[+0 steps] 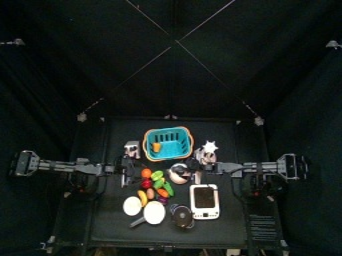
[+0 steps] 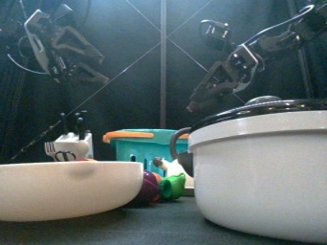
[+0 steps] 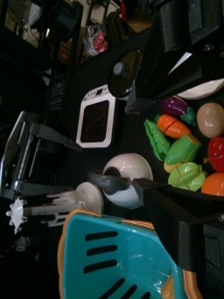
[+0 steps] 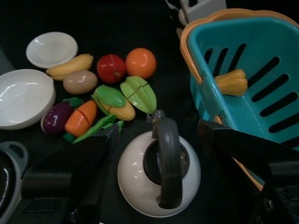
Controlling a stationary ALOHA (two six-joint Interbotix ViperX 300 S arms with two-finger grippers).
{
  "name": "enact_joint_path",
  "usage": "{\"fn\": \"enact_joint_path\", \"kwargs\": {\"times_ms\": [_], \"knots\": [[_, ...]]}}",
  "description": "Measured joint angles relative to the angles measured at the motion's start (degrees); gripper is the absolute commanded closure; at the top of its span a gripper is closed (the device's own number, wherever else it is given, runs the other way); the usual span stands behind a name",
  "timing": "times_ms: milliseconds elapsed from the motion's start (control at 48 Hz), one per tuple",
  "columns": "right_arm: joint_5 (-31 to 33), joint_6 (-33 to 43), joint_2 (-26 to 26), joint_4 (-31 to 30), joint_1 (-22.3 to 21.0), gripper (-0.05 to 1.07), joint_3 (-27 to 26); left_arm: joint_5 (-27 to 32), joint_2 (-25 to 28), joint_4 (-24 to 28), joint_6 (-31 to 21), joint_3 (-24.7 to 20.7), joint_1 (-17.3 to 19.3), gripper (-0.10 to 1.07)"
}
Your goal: Grab pan handle
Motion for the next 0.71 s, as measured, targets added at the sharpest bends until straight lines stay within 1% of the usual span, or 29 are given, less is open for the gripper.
{"fn": "enact_joint_path", "kwargs": {"times_ms": [104, 188, 271, 375, 417, 500, 562, 708], "knots": [[-0.09, 0.00, -1.32, 0.09, 1.05, 0.01, 0.18, 0.44, 0.00, -0.53, 0.00, 0.35, -0.09, 0.02], [-0.09, 0.09, -2.37, 0.09, 1.49, 0.01, 0.70, 2.29, -0.18, -1.49, -0.09, 0.35, -0.79, 0.02], [-0.09, 0.09, -3.78, 0.18, 1.58, 0.01, 1.58, 6.94, -1.14, -4.04, -0.18, 0.09, -3.34, 0.02], [-0.09, 0.09, -5.01, 0.70, 1.41, 0.01, 2.37, 15.03, -2.29, -8.96, -0.44, -1.49, -7.12, 0.02], [-0.09, 0.00, -5.36, 0.97, 1.41, 0.01, 2.81, 19.16, -2.46, -11.43, -0.26, -2.46, -7.91, 0.02], [-0.09, 0.18, -6.24, 1.76, 1.41, 0.01, 3.43, 26.63, -2.37, -15.29, -0.53, -4.04, -8.26, 0.02], [-0.09, 0.18, -6.77, 2.55, 1.41, 0.01, 3.87, 30.85, -2.11, -16.79, -0.53, -5.01, -8.35, 0.02], [-0.09, 0.35, -8.17, 5.27, 1.58, 0.01, 5.27, 36.21, -0.62, -17.40, -0.79, -7.47, -9.40, 0.03]]}}
